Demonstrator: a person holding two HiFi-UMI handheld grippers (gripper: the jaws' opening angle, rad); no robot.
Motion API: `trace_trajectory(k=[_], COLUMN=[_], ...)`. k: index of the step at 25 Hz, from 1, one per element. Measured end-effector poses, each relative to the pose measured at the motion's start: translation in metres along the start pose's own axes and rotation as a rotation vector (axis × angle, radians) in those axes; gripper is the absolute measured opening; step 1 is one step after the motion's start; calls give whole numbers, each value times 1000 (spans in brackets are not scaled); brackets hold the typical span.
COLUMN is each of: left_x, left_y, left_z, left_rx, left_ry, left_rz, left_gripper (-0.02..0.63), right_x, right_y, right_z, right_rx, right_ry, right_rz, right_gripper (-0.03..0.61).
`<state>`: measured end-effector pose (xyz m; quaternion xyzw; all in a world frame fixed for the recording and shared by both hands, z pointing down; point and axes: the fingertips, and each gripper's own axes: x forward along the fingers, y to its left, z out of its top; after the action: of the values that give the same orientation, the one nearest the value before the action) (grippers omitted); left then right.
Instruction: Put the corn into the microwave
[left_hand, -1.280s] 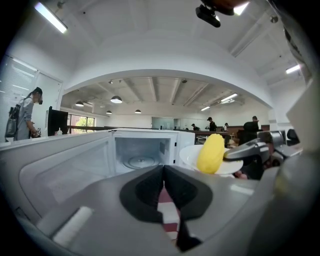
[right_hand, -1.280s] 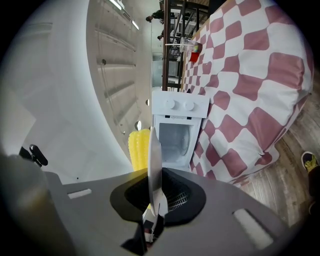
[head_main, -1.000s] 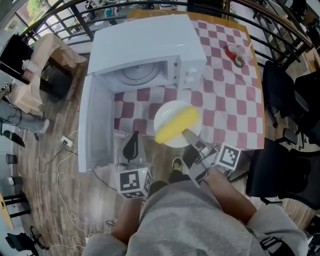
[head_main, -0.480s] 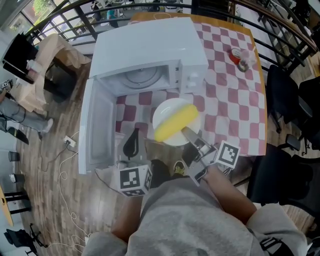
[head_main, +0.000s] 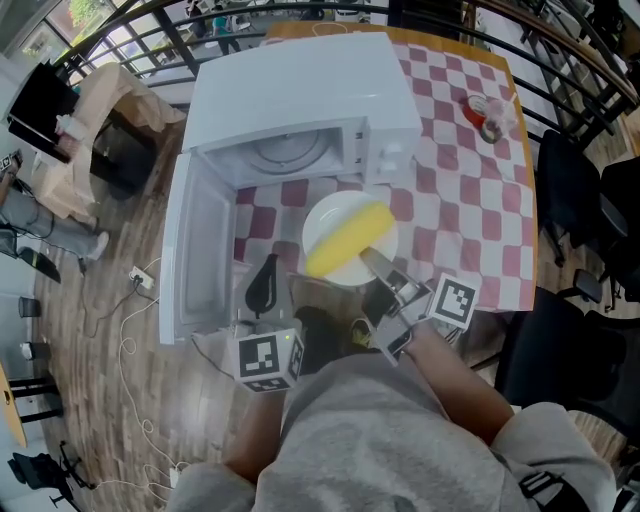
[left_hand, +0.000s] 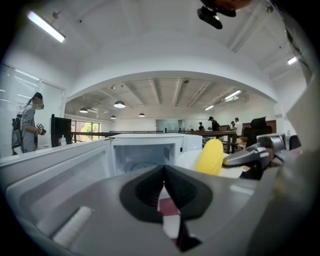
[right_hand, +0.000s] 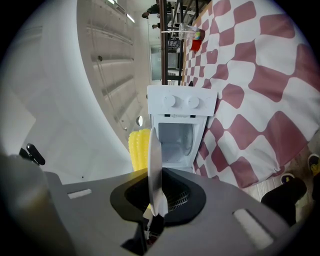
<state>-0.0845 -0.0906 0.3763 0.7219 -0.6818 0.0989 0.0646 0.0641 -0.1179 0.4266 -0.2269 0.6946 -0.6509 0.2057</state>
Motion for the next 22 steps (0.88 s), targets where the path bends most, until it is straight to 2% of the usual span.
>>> trace_trajectory(k=[15,22], left_x=[16,32], left_y=[15,40], left_z=[3,1], left_rx=[2,2], left_ry=[1,13], left_rz=[-15,-12], left_gripper=[11,11], right_x=[23,45], right_y=[2,1], right_z=[4,6], right_rx=[-6,-3], right_ry=[-6,-17], right_rz=[2,-3], right_gripper=[26,26])
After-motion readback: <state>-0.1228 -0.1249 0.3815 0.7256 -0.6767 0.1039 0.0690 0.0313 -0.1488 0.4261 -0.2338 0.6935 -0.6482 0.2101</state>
